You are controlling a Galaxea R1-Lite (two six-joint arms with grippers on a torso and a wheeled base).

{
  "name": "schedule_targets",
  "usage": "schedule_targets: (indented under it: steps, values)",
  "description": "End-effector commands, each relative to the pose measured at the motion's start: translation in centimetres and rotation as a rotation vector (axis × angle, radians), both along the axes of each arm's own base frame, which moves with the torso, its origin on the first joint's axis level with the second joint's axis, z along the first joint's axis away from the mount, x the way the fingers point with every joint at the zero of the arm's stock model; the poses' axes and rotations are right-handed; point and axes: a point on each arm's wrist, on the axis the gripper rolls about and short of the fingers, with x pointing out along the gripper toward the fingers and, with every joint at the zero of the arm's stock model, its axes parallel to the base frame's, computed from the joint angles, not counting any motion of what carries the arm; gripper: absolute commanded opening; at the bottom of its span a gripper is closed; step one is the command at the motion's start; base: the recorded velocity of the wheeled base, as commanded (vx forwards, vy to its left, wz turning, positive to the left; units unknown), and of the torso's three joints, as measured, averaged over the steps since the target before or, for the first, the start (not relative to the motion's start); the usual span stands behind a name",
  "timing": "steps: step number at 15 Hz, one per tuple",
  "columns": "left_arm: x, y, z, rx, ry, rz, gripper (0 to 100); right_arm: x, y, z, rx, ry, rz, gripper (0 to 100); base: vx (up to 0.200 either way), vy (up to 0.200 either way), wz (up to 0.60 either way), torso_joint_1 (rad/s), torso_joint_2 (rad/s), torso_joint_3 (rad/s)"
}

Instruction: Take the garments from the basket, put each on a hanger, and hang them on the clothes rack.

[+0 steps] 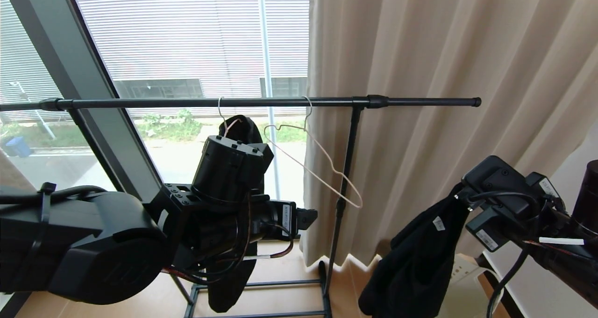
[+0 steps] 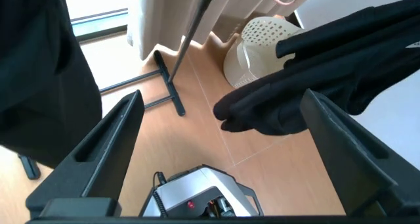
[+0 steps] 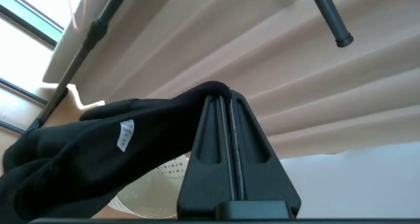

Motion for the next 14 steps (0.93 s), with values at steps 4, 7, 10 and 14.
schedule_targets:
  steps: [4,7,10,14]
  values:
    - [0.5,-0.5,-0.9,0.003,0.004,0.002,100,0.1,0.1,-0.2,-0.004,0.006,0.001,0,0.15,-0.05,0.0,0.005,0.0,0.004]
    - [0.8,-0.6,-1.2,0.005,0.005,0.005,100,0.1,0.1,-0.3,-0.006,0.009,0.001,0,0.2,0.0,0.0,0.004,0.01,0.006]
    - [1.2,-1.1,-1.6,-0.007,-0.011,0.007,100,0.2,0.1,-0.3,-0.007,0.012,0.001,0,0.0,0.0,0.0,0.0,0.0,0.0]
    - [2.6,-2.1,-2.4,-0.05,-0.07,0.025,100,0.2,0.1,-0.3,-0.007,0.012,0.002,0,0.0,0.0,0.0,0.0,0.0,0.0]
